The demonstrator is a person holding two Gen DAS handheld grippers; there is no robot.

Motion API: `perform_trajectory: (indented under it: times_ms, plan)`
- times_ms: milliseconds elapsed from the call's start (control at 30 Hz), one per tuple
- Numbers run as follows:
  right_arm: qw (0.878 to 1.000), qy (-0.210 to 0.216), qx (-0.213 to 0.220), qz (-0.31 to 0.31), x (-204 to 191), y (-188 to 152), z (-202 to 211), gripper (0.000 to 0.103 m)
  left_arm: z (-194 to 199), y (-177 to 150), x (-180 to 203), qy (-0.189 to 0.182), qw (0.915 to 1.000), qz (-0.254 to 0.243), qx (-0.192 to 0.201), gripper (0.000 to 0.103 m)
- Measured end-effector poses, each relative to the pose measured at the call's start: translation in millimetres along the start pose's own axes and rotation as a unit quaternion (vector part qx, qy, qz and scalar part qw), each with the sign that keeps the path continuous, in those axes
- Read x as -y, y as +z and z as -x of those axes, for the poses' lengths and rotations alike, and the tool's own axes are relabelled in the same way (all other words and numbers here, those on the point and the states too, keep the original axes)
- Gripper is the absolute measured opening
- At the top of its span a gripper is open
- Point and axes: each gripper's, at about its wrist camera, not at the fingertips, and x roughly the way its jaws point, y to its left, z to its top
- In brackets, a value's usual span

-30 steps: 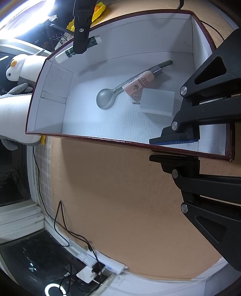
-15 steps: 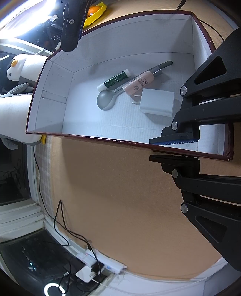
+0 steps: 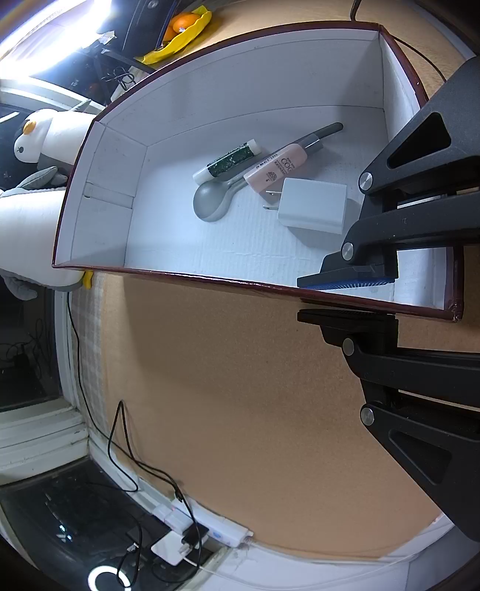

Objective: Organize rigid objects
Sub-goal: 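Move the right tool to the patterned lighter and grasp it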

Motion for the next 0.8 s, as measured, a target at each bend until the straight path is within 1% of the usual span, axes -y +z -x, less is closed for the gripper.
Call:
perform_trajectory:
  times_ms: [67,200,267,333,433,567,633,800]
  plan:
    - [1.000,0.000,0.007,-0.002,6,-3,6,0.055,0,0,0,0.000,1.0000,0.000,0.000,0.009]
    - [0.999,0.000,0.024,-0.033,33,-13,24,0.063,0,0,1,-0.002,1.0000,0.000,0.000,0.009]
    - [0.998,-0.016,0.030,-0.047,52,-20,34,0.063,1,0,2,-0.003,1.0000,0.002,0.000,0.009]
    - [0.997,-0.042,0.031,-0.056,71,-29,43,0.063,2,0,3,-0.003,1.0000,0.001,0.000,0.009]
    - [0.994,-0.075,0.022,-0.071,102,-42,52,0.063,2,-1,3,-0.003,1.0000,0.001,0.000,0.009]
    - [0.987,-0.129,0.009,-0.092,143,-59,61,0.063,3,-1,4,-0.003,1.0000,-0.001,-0.001,0.009]
    - [0.985,-0.139,0.002,-0.104,159,-65,64,0.063,3,-1,3,-0.002,1.0000,-0.001,-0.001,0.009]
    - [0.980,-0.146,-0.018,-0.131,192,-79,65,0.063,4,-1,4,0.001,1.0000,-0.001,-0.002,0.009]
